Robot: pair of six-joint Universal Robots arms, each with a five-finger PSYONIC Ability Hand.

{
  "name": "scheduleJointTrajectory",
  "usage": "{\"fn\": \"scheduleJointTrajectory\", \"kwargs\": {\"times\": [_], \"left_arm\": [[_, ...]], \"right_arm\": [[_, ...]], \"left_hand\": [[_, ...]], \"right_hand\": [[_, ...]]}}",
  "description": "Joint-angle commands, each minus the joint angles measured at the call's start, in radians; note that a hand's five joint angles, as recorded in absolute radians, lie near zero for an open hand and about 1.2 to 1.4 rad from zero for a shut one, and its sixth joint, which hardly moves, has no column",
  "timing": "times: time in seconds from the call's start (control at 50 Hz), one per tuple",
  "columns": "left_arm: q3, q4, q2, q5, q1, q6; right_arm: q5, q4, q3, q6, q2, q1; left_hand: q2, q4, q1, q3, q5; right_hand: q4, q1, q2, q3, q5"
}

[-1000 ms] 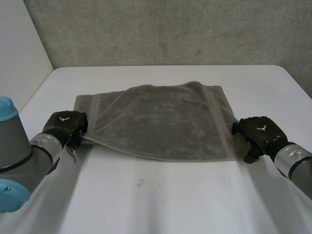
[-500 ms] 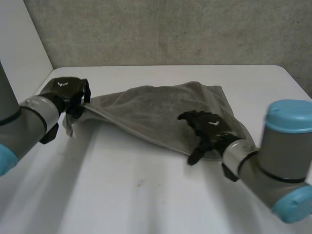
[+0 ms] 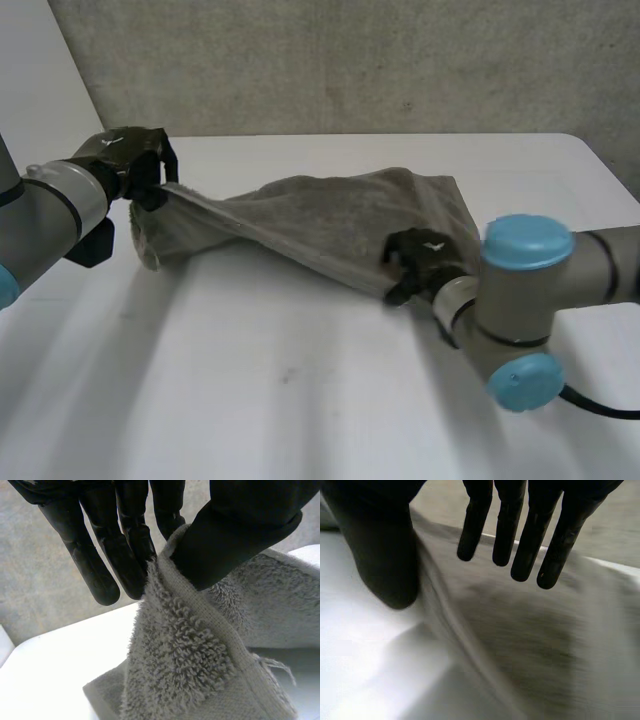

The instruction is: Fold the towel.

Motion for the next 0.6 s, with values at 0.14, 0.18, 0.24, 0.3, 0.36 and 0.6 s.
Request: {"fn": "scheduleJointTrajectory", "kwargs": {"times": [0.14, 0.18, 0.24, 0.3, 0.36, 0.6], "left_arm": [[-0.054, 0.002, -0.005, 0.001, 0.026, 0.008], [-0.061, 0.003, -0.005, 0.001, 0.026, 0.009], [-0.081, 0.003, -0.006, 0.001, 0.026, 0.011], [-0.106, 0.005, -0.009, 0.001, 0.026, 0.012], [-0.13, 0.006, -0.015, 0.001, 0.026, 0.017], [-0.273, -0.076, 0.006, -0.001, 0.026, 0.171]], "right_arm": [[-0.005, 0.036, 0.088, -0.185, -0.094, -0.285], [-0.047, 0.057, 0.098, -0.191, -0.106, -0.299], [-0.097, 0.079, 0.101, -0.196, -0.106, -0.314], [-0.139, 0.099, 0.104, -0.217, -0.108, -0.331], [-0.153, 0.106, 0.108, -0.231, -0.114, -0.336], [-0.243, 0.311, 0.128, -0.464, -0.36, -0.42]], "left_hand": [[0.177, 0.179, 0.205, 0.179, 0.188], [0.177, 0.179, 0.205, 0.179, 0.188], [0.177, 0.179, 0.205, 0.179, 0.188], [0.177, 0.179, 0.205, 0.179, 0.188], [0.177, 0.179, 0.205, 0.179, 0.188], [0.177, 0.179, 0.205, 0.179, 0.188]], "right_hand": [[0.31, 0.222, 0.309, 0.31, 0.32], [0.377, 0.289, 0.376, 0.377, 0.387], [0.763, 0.675, 0.762, 0.763, 0.773], [0.785, 0.697, 0.784, 0.785, 0.795], [0.785, 0.697, 0.784, 0.785, 0.795], [0.785, 0.697, 0.784, 0.785, 0.795]]}}
